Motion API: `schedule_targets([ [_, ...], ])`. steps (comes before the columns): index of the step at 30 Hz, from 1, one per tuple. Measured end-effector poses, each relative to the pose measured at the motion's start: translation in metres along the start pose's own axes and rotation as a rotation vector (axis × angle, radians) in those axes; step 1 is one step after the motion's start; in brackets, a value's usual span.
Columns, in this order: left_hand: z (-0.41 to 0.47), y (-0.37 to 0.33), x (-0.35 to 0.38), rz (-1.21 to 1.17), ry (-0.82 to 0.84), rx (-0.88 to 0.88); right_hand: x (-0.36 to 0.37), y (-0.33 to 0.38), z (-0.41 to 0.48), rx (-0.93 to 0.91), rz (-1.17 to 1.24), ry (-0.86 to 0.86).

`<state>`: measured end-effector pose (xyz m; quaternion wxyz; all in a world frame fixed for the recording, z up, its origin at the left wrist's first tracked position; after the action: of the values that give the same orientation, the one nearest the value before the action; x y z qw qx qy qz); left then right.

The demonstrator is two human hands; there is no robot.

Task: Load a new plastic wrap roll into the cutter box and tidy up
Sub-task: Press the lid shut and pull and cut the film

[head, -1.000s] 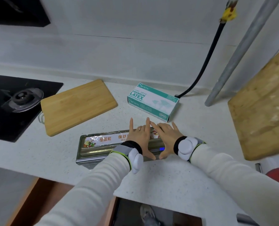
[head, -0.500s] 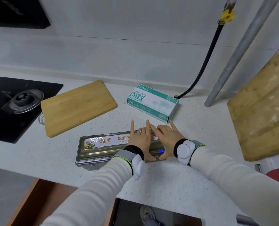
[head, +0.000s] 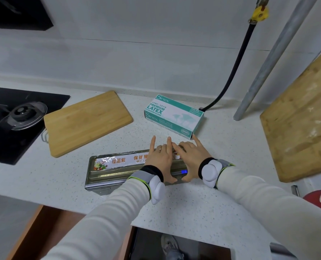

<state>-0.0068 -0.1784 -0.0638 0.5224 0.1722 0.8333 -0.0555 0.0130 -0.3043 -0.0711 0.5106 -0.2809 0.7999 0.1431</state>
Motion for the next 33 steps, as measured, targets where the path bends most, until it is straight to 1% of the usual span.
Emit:
schedule_targets([
  [6, -0.002, 0.001, -0.001, 0.007, -0.021, 0.02, 0.002, 0.0, 0.001, 0.005, -0.013, -0.031],
  [11, -0.003, 0.001, -0.001, 0.017, -0.007, 0.018, 0.003, 0.0, 0.001, 0.006, -0.005, -0.031],
  [16, -0.004, 0.002, 0.0, -0.003, -0.031, 0.023, 0.004, -0.002, 0.002, 0.02, 0.024, 0.014],
  [19, -0.002, 0.008, 0.004, -0.083, -0.041, 0.047, 0.005, -0.003, 0.002, 0.037, 0.074, 0.078],
  [22, -0.007, 0.027, 0.004, -0.213, -0.043, 0.059, 0.001, -0.007, 0.003, 0.046, 0.243, 0.139],
  [24, -0.015, 0.049, 0.003, -0.278, -0.067, 0.045, -0.005, -0.008, 0.004, 0.046, 0.362, 0.148],
  [27, -0.026, 0.094, 0.005, -0.4, -0.089, -0.044, -0.015, -0.012, 0.01, 0.086, 0.488, 0.055],
  [29, -0.034, 0.124, 0.008, -0.45, -0.088, -0.117, -0.021, -0.012, 0.015, 0.094, 0.515, 0.001],
  [30, -0.037, 0.138, 0.01, -0.463, -0.076, -0.14, -0.024, -0.009, 0.018, 0.082, 0.512, 0.002],
  [33, -0.043, 0.157, 0.013, -0.504, -0.012, -0.129, -0.029, 0.007, 0.025, 0.012, 0.421, 0.1],
])
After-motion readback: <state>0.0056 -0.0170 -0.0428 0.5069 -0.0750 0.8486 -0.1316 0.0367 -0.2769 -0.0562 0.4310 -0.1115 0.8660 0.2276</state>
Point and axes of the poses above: each hand's wrist, its own z-axis towards the middle knuckle, its own x-axis out of the palm, y = z × x, the point moved 3 cm from there along z, towards the middle knuckle, and after that the axes turned 14 degrees about y, right-handed, at the moved point
